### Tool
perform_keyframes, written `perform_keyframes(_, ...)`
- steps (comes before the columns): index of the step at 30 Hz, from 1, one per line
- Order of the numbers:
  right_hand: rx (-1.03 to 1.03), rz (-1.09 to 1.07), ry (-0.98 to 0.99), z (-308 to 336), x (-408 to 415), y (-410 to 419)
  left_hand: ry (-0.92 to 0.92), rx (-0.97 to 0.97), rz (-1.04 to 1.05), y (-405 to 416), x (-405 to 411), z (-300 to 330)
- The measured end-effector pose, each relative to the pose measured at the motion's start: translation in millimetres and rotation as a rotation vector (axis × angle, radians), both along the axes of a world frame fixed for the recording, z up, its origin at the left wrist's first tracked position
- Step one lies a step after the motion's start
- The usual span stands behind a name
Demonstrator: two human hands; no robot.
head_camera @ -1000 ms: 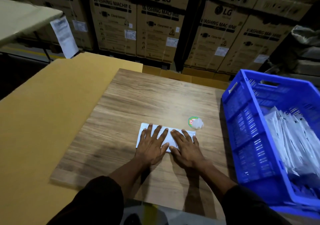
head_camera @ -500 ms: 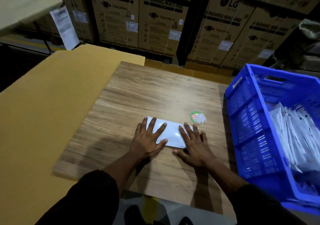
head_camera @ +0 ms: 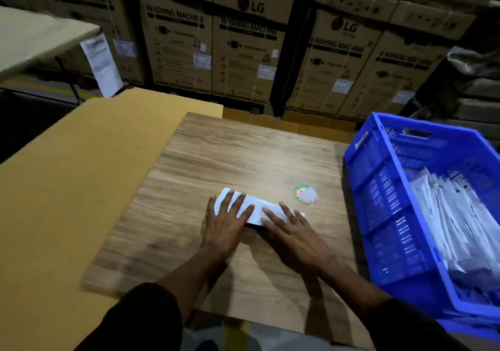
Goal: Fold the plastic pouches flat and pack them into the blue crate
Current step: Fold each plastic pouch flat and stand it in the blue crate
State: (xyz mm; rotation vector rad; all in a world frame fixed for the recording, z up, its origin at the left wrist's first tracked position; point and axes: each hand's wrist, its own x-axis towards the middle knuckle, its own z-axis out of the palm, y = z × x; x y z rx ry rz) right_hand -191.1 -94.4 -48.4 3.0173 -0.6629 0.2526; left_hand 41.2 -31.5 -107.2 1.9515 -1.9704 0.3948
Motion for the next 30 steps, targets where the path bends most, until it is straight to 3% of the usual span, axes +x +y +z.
perform_keyframes(4, -0.197, 0.190, 0.000, -13.6, -9.9, -2.8, 0.036, 0.007, 0.000, -0.1, 9.5, 14.6)
perform_keyframes(7, -0.152, 0.150, -0.178, 8.0, -4.4, -6.1, 0.019, 0.026, 0.039, -1.3, 10.7, 25.0)
perform_keyframes(11, 0.231, -0.128, -0.433, 37.2, 12.7, -7.8, 0.032, -0.025, 0.188, -2.9, 4.0, 44.4)
perform_keyframes(14, 0.693, -0.284, -0.665, 41.2, 16.9, -18.9, 0.055, -0.049, 0.066, -2.6, 5.0, 49.9)
perform_keyframes(17, 1.020, -0.409, -0.680, 51.1, 13.5, -30.5, 0.042, 0.055, -0.107, -4.5, 6.5, 37.8)
perform_keyframes(20, 1.140, -0.472, -0.569, 52.7, 4.0, -42.9, 0.021, 0.194, -0.133, -0.5, 0.4, 22.2)
perform_keyframes(23, 1.029, -0.541, -0.425, 41.7, -4.4, -54.4, 0.021, 0.282, -0.106, 5.4, -7.7, 14.1)
perform_keyframes(27, 0.360, -0.508, -0.211, 13.1, -13.3, -44.8, -0.018, 0.275, -0.057, 5.7, -20.0, 11.1)
perform_keyframes(30, 0.150, -0.360, -0.200, -18.9, -9.1, -13.9, -0.015, 0.296, -0.027, 7.8, -30.6, 7.9)
